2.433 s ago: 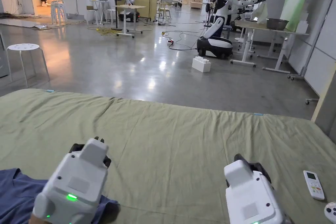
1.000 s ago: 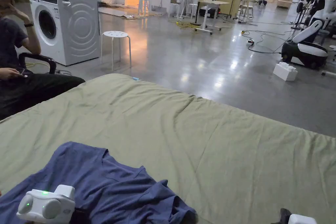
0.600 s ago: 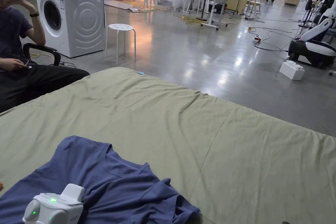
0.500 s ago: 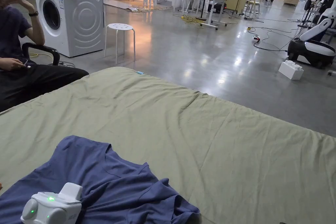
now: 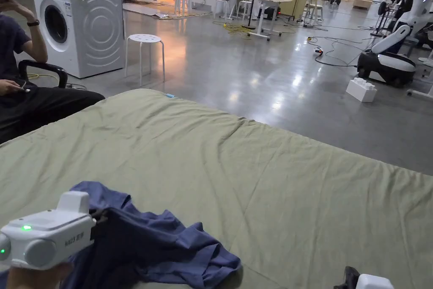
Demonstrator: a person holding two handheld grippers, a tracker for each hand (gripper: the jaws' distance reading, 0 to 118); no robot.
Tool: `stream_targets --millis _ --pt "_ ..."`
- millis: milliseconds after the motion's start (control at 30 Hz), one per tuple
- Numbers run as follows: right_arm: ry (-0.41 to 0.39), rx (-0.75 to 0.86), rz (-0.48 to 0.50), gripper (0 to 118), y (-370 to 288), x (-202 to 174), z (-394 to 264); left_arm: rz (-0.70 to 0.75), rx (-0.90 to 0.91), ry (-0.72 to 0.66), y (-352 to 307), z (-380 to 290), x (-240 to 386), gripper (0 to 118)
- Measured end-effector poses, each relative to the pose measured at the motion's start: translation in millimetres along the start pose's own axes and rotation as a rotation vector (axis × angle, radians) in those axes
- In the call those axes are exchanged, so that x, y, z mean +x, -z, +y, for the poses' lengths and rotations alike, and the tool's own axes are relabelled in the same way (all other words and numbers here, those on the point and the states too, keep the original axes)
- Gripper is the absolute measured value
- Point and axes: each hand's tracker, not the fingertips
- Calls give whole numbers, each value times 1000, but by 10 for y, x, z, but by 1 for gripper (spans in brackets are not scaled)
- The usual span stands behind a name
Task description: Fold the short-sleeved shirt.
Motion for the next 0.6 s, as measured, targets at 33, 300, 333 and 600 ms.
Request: stream_targets --millis 33,300,333,600 --pt "4 4 -2 0 -36 39 14 -19 37 5 -49 129 70 4" --pt "41 77 -69 0 -377 506 144 -218 247 141 -418 928 1013 4" --pt "43 87 -82 0 -423 581 158 -245 260 152 -441 991 1137 4" --pt "95 127 -183 0 -744 1203 164 -469 313 231 -613 1086 1945 4"
